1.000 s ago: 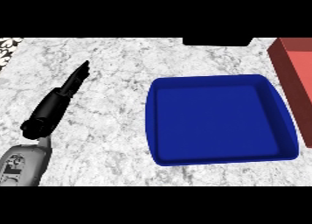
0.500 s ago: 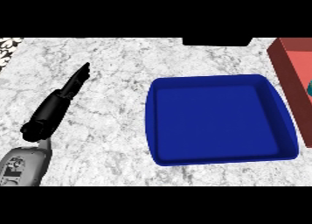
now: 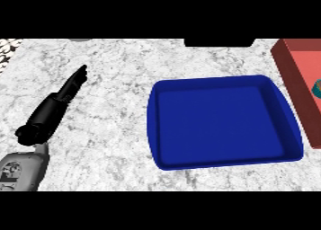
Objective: Pick the cupcake from the tray and place it in the cardboard box
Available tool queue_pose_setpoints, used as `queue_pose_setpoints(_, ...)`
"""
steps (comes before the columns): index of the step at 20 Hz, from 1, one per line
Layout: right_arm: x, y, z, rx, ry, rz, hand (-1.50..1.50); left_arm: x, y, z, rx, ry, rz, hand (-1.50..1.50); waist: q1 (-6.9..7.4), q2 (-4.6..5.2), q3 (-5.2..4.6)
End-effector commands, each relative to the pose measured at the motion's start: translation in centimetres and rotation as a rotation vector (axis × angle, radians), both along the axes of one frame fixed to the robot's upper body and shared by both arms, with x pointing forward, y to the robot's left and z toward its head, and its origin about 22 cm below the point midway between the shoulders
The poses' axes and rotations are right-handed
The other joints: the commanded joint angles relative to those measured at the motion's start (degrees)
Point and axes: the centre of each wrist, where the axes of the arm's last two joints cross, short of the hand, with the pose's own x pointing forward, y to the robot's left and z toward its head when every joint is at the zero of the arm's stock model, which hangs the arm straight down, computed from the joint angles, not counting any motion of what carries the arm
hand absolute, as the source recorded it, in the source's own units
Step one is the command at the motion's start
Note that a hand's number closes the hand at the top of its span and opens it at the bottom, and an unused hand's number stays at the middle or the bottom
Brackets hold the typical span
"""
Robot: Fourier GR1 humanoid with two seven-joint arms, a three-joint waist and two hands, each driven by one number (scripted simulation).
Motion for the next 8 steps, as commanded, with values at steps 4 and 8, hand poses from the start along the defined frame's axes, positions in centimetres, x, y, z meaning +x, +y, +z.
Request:
queue_pose_setpoints(4, -2.7, -2.9, -2.1, 0.225, -0.374, -0.221, -1.5, -0.1, 0.3, 0.3, 0.0, -0.016, 0.011, 0.0, 0.1, 0.19, -0.11)
queue_pose_setpoints(8, -5.4, -5.1, -4.9, 0.195, -0.407, -0.258, -1.5, -0.2, 1.9, 0.1, -0.007, 0.009, 0.006, 0.0, 0.08, 0.05, -0.23)
